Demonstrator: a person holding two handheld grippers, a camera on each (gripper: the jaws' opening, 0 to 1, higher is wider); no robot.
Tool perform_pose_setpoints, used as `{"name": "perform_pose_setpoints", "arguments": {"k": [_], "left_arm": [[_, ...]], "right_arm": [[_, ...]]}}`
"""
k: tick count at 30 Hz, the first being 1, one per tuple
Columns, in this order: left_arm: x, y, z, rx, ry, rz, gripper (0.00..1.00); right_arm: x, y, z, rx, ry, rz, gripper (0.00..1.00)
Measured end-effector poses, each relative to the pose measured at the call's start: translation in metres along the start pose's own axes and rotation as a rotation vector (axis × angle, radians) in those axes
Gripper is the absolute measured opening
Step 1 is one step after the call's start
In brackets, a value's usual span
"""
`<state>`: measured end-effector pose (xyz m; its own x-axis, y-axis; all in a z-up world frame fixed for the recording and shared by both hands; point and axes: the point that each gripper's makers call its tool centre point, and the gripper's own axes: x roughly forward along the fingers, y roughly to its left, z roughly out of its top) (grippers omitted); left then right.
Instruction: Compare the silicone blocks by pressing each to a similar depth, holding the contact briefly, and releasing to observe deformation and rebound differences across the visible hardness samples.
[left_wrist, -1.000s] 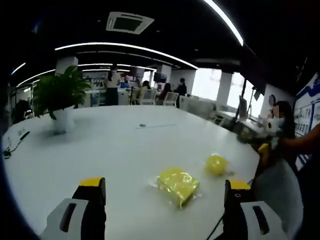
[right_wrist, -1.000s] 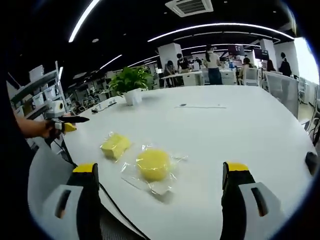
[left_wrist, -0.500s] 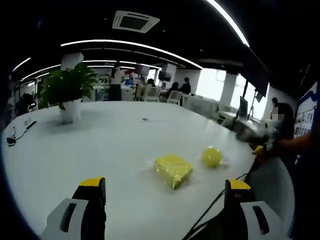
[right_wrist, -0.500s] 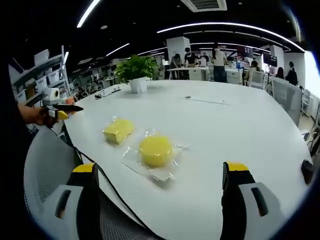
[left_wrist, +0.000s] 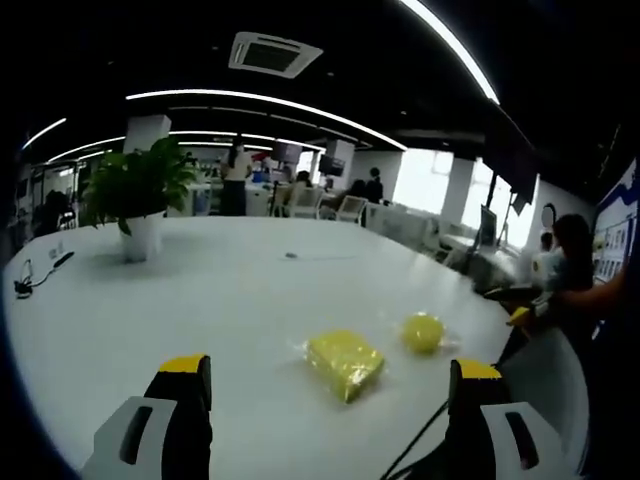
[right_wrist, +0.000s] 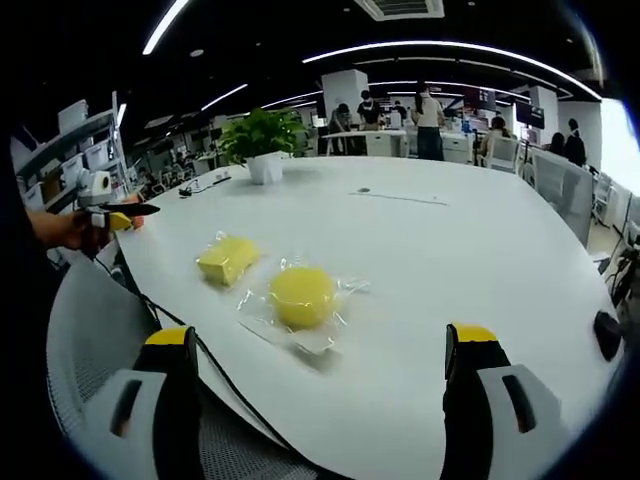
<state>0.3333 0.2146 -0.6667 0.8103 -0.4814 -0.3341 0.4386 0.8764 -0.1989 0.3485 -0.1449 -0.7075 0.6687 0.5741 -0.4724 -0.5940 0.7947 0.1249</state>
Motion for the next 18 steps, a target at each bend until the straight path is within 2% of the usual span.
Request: {"name": "perform_pose_setpoints", "arguments": {"k": [4, 9, 16, 18], "left_arm": [[0.0022, -0.0045, -0.0003, 0.007, 0.006, -0.006, 1.00], [0.0040, -0.0094, -0.0022, 0.008, 0.021, -0.016, 1.00], [0.0008, -0.0060, 0.0013, -0.017, 0.004, 0.002, 1.00], [0.0004, -0.0054, -0.0009, -0.015, 0.014, 0.006, 1.00]], "right_arm": [[-0.0009, 0.0024, -0.0028, 0.000, 0.011, 0.013, 0.96], [-0.0018, 0.0014, -0.0026, -0.012, -0.009, 0.020, 0.96], [0.0012, 0.0061, -0.0043, 0.005, -0.001, 0.037, 0.96], [0.0017, 0.0074, -0.0055, 0.005, 0.003, 0.039, 0.96]]}}
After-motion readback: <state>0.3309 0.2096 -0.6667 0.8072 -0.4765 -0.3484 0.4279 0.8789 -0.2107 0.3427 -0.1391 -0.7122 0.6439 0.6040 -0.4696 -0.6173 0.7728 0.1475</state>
